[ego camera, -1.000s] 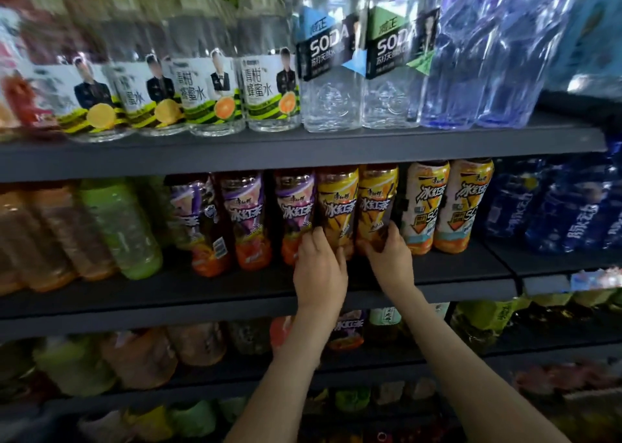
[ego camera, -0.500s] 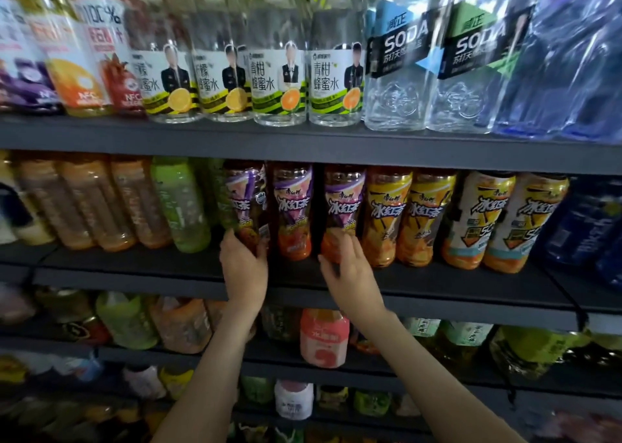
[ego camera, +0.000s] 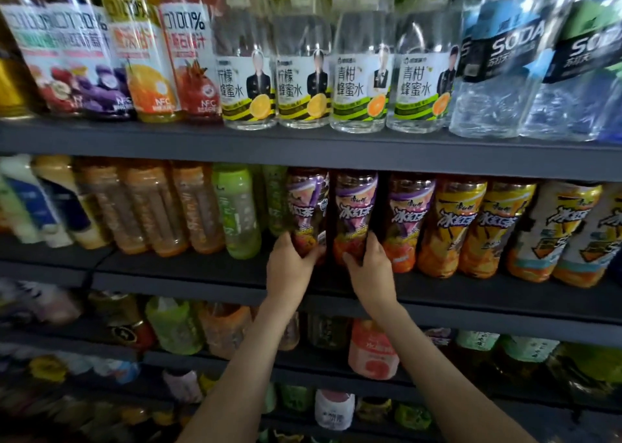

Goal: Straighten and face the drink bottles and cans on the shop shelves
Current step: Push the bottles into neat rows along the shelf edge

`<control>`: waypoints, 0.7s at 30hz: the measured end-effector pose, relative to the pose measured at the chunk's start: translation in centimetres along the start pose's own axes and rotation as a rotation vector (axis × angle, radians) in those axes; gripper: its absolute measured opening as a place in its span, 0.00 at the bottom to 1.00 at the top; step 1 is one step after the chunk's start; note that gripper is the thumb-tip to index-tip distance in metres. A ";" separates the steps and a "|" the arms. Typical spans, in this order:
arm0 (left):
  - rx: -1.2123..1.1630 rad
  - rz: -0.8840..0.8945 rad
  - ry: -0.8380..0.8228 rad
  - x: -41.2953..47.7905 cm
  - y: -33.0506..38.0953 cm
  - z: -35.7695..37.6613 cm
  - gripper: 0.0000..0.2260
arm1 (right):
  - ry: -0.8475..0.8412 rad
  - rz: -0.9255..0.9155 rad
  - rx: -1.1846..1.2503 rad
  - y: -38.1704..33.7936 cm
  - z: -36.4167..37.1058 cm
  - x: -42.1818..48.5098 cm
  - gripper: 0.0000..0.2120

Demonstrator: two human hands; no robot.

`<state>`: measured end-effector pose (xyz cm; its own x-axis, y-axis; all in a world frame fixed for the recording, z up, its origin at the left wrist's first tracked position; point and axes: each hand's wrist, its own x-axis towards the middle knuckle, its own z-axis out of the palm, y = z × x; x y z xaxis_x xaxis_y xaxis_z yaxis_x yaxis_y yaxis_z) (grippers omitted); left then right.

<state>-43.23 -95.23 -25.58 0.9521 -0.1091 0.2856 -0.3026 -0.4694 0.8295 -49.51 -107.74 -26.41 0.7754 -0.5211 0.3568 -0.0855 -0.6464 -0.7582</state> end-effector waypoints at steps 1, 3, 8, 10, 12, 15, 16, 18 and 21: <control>0.013 0.008 0.002 0.2 0.0 -0.1 0.23 | 0.031 0.003 -0.009 -0.2 0.3 0.1 0.32; 0.040 0.012 0.006 0.6 -0.1 -0.3 0.24 | 0.068 0.002 -0.037 -0.6 0.9 0.3 0.32; 0.077 0.053 0.017 0.8 -0.2 -0.3 0.25 | 0.145 0.036 -0.033 -0.9 2.0 0.3 0.28; 0.077 0.055 0.002 0.8 0.1 -0.3 0.24 | 0.168 0.064 -0.034 -1.1 2.1 0.3 0.27; 0.057 0.044 -0.013 0.8 0.4 -0.3 0.23 | 0.187 0.094 -0.038 -1.4 2.0 0.3 0.27; 0.029 0.030 -0.068 0.6 0.5 -0.4 0.23 | 0.192 0.119 -0.033 -2.0 2.0 -0.3 0.27; 0.035 0.034 -0.087 0.5 0.3 -0.5 0.25 | 0.198 0.122 -0.038 -2.3 2.1 -0.8 0.29; 0.061 0.092 -0.092 0.0 -0.1 -1.0 0.29 | 0.249 0.084 -0.058 -2.7 2.6 -2.2 0.30; 0.058 0.208 0.078 -0.9 -0.7 -2.9 0.27 | 0.396 -0.102 -0.089 -3.8 3.4 -4.0 0.26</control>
<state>-43.95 -92.27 -25.05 0.8623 -0.1419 0.4861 -0.4873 -0.4936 0.7203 -50.14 -101.27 -26.84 0.4833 -0.6147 0.6233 -0.0881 -0.7425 -0.6640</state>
